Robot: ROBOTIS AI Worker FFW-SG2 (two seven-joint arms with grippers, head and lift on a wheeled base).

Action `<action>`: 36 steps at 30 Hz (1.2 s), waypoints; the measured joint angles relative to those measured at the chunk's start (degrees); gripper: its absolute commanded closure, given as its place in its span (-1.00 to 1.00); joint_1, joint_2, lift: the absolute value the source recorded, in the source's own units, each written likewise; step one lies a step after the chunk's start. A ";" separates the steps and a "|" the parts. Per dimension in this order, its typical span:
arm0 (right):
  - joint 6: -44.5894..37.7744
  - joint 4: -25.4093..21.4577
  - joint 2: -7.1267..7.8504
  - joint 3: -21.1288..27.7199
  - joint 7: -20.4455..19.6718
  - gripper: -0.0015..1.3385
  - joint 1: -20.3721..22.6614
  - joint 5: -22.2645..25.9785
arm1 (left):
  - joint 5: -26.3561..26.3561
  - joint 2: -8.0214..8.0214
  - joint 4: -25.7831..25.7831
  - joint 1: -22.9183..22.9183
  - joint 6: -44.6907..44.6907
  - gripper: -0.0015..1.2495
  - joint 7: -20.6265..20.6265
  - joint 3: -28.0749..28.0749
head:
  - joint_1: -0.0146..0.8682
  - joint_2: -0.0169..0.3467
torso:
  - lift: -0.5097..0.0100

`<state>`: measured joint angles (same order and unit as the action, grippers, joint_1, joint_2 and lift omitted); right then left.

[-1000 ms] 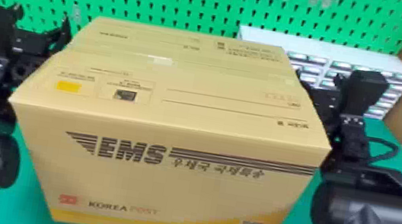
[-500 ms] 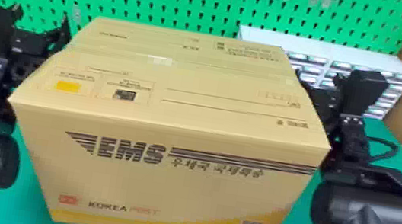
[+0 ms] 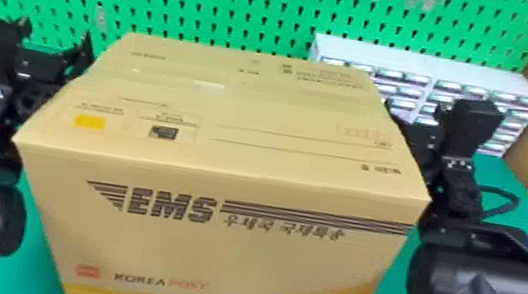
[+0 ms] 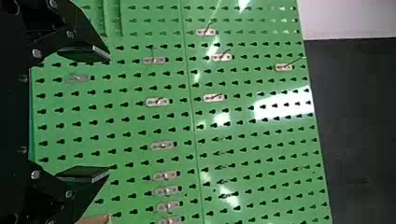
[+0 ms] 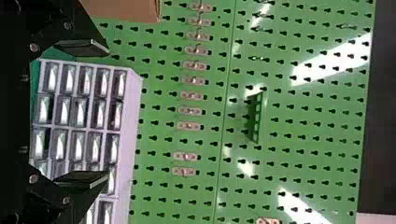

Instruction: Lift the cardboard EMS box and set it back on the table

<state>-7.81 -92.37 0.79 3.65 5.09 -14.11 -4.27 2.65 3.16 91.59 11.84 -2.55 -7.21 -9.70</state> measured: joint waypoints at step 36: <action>2.63 4.42 2.50 2.19 0.09 -0.49 4.04 2.42 | -1.28 0.09 -6.14 -3.65 -3.01 -0.39 -2.24 -3.17 | 0.57 -0.98 | 0.59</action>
<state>-5.18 -87.95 3.29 5.84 5.19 -10.07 -1.85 1.37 3.25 85.45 8.18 -5.56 -9.45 -12.87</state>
